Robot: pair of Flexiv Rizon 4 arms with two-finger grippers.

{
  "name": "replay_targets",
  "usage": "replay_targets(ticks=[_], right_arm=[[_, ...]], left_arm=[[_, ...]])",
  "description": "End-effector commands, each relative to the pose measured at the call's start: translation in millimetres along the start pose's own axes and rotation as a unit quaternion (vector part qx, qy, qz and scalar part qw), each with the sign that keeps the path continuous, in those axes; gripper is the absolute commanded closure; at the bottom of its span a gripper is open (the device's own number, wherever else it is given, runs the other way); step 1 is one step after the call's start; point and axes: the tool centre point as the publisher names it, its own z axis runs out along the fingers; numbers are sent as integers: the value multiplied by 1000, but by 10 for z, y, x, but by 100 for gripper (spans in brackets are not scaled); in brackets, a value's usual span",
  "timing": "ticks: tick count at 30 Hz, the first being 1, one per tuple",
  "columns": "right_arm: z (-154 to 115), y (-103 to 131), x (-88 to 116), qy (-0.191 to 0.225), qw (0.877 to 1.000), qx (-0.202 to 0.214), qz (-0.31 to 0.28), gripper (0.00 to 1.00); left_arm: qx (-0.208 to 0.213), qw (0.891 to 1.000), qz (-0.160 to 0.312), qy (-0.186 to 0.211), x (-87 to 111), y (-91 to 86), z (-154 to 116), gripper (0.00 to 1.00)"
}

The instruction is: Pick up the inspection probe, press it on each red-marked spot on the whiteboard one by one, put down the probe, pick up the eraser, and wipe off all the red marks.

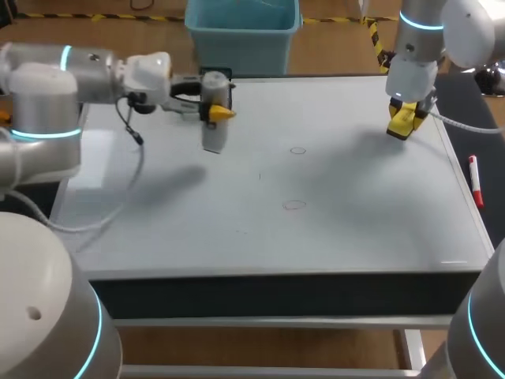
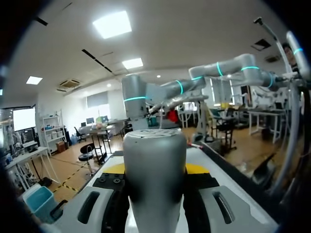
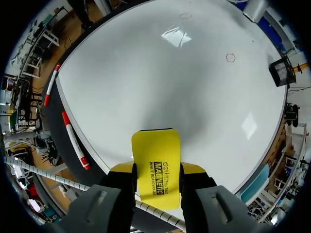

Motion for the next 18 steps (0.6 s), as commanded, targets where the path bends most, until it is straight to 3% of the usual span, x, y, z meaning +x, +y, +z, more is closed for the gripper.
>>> replay_targets(ticks=[1, 18], right_arm=[[-10, -7, 1, 2, 1000, 0, -1, 100], [-10, -7, 1, 2, 1000, 0, -1, 100]], left_arm=[[13, 1000, -2, 15, -103, 129, 341, 100], [51, 998, -8, 18, -259, 244, 1101, 100]])
